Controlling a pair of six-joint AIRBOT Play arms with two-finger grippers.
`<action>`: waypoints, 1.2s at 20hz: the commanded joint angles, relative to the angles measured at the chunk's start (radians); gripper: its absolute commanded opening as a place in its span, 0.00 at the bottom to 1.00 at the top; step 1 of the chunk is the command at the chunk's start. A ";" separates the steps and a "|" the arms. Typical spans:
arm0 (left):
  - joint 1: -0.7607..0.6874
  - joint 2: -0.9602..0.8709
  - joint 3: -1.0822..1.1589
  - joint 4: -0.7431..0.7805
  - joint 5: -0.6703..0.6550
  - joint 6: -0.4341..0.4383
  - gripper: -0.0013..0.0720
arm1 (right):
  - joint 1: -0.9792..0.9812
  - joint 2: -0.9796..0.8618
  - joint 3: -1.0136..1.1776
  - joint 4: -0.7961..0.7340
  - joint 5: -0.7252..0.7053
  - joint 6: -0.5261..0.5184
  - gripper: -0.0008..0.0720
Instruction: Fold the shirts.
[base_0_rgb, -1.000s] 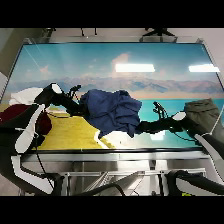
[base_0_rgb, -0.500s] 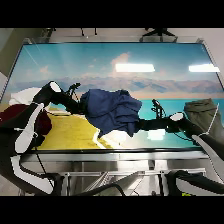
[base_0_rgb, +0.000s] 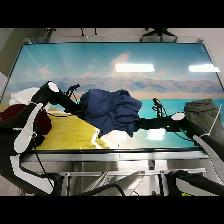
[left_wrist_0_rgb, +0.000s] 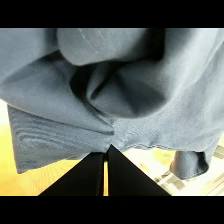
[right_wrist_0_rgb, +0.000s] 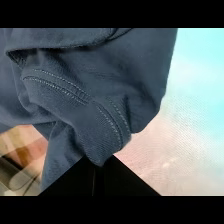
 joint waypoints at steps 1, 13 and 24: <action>-0.002 0.002 0.001 0.001 0.005 0.003 0.04 | 0.001 0.002 0.002 0.001 0.011 -0.012 0.05; 0.315 0.724 0.004 -0.717 -0.029 0.140 0.04 | -0.486 0.642 0.524 0.109 0.358 -0.039 0.05; 0.805 1.288 0.006 -0.762 0.214 0.189 0.04 | -0.693 0.834 0.878 0.054 0.282 -0.048 0.05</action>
